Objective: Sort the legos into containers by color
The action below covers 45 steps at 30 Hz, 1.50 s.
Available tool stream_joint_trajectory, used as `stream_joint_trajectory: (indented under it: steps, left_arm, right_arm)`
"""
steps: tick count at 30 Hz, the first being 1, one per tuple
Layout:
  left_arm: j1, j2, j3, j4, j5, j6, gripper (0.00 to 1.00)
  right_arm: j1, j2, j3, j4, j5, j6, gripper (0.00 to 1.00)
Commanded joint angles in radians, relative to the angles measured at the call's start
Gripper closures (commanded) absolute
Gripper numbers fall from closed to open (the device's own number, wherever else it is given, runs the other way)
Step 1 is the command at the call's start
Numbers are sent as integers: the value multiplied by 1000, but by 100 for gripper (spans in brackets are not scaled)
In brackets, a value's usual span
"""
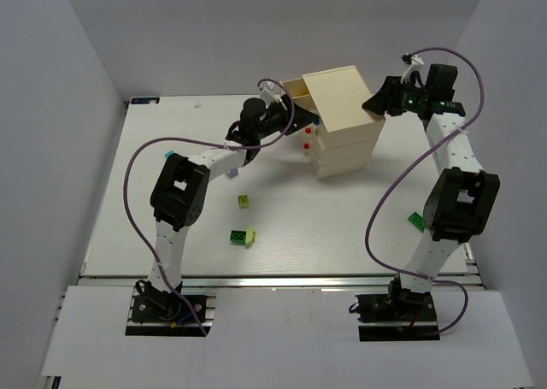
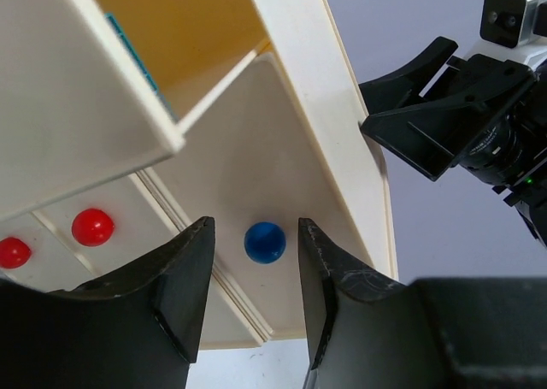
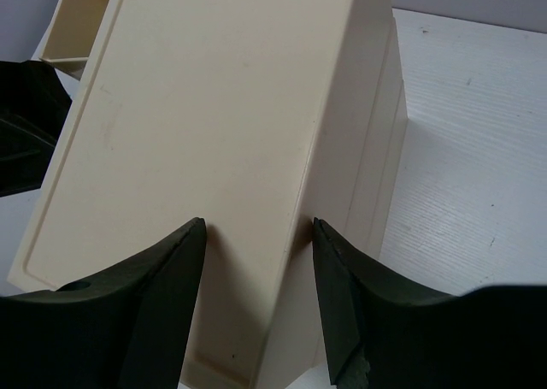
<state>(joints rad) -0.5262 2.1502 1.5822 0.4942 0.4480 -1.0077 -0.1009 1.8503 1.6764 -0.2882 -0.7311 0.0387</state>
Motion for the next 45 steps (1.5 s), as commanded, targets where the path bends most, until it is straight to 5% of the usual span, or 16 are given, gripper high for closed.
stream_joint_trajectory:
  steps: [1, 21, 27, 39, 45]
  left_arm:
    - [-23, 0, -16, 58, 14, -34, 48]
    - [-23, 14, -53, 159, 29, -103, 53]
    - [-23, 23, -57, 176, 41, -121, 61]
    - [-23, -1, -79, 170, 51, -121, 97]
    - [-3, -42, -117, 150, 54, -94, 100]
  right_arm:
    - [6, 6, -30, -31, 9, -19, 43]
    - [7, 0, -70, -26, 13, -19, 49]
    - [6, 3, -73, -26, 12, -19, 50]
    - [7, 10, -78, -40, 59, -19, 56]
    - [3, 33, -66, -60, 114, -23, 60]
